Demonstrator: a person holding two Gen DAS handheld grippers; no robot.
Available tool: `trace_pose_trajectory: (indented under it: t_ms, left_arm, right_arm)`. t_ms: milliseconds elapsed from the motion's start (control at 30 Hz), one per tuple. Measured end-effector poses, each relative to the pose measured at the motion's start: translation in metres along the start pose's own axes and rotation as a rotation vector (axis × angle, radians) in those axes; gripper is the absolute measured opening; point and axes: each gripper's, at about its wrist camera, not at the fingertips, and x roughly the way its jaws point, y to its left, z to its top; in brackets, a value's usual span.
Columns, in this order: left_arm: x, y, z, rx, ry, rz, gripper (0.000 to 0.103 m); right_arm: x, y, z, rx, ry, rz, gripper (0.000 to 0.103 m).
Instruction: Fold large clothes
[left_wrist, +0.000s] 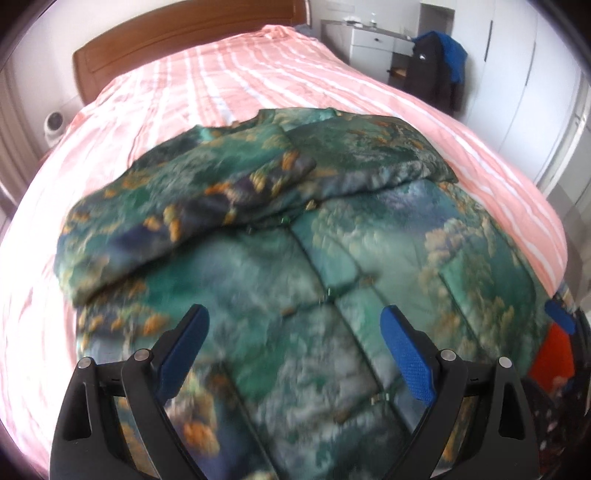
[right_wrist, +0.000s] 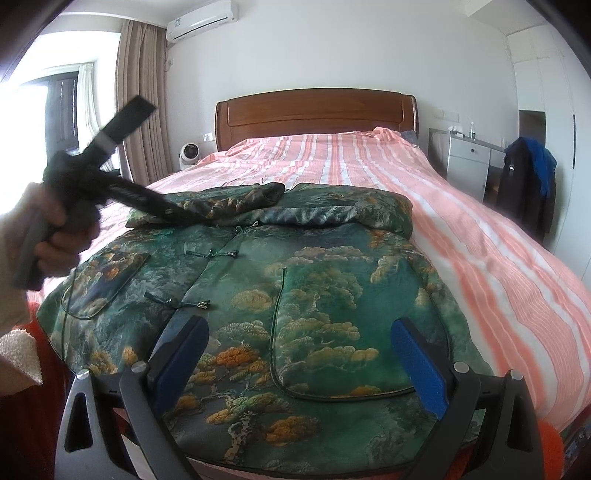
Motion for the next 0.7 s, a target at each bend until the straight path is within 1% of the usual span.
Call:
trace_pose_trajectory:
  t_ms: [233,400,700]
  left_arm:
    - [-0.008,-0.009,-0.029,-0.002,0.007,0.027,0.095]
    - [-0.006,-0.008,-0.033,-0.02,0.025,0.027,0.095]
    - [-0.005,-0.01,-0.035,-0.032,0.022,0.042,0.095]
  right_arm:
    - [0.001,0.004,-0.001,-0.016,0.005,-0.001,0.098]
    - [0.002,0.005,-0.001,-0.02,0.011,0.0,0.098]
    - [0.004,0.005,-0.002,-0.02,0.017,0.003,0.098]
